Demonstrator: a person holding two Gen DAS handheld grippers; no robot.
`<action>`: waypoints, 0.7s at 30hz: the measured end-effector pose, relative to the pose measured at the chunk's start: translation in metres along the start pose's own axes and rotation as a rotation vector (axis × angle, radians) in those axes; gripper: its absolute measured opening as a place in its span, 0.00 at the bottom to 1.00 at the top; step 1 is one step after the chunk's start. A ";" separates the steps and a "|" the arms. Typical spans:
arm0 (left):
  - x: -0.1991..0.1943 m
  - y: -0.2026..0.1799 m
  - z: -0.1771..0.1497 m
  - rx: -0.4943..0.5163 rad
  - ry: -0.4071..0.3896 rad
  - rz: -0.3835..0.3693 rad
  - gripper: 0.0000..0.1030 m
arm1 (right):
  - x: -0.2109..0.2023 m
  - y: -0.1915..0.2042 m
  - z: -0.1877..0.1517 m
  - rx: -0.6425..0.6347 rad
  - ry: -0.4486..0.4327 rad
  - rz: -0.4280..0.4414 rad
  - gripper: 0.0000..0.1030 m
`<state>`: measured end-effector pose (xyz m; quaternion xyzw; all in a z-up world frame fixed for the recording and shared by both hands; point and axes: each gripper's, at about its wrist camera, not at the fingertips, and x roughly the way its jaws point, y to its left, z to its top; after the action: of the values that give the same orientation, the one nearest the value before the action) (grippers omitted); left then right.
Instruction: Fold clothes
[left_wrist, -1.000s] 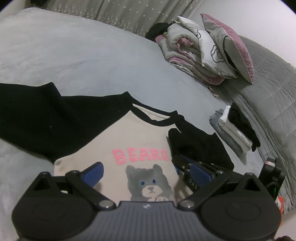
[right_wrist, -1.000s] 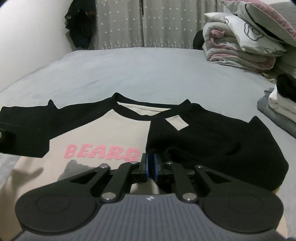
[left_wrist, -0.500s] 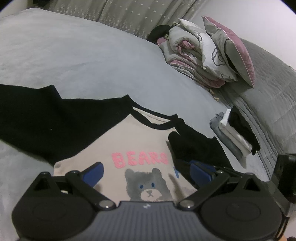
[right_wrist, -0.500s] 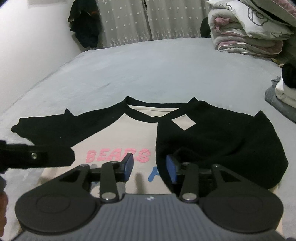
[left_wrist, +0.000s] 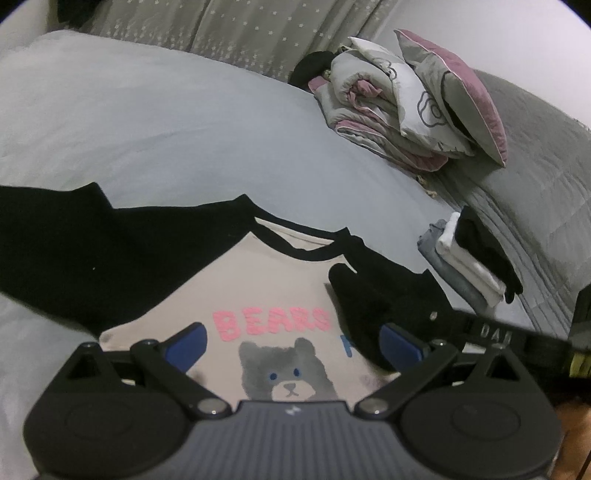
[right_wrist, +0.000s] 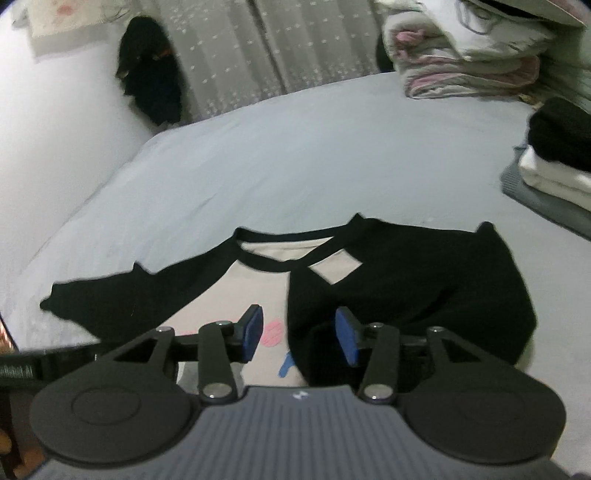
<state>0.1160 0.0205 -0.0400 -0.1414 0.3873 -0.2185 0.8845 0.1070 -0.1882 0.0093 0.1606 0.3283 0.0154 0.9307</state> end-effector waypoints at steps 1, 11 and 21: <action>0.001 -0.003 -0.001 0.008 -0.001 0.000 0.97 | -0.001 -0.004 0.001 0.017 -0.001 -0.005 0.47; 0.014 -0.046 -0.017 0.209 -0.014 0.022 0.97 | -0.010 -0.050 0.013 0.151 0.014 -0.050 0.47; 0.052 -0.098 -0.016 0.308 0.025 -0.003 0.93 | -0.027 -0.090 0.022 0.294 -0.019 -0.069 0.47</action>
<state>0.1084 -0.0910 -0.0415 -0.0017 0.3602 -0.2783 0.8904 0.0927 -0.2830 0.0136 0.2840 0.3236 -0.0663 0.9001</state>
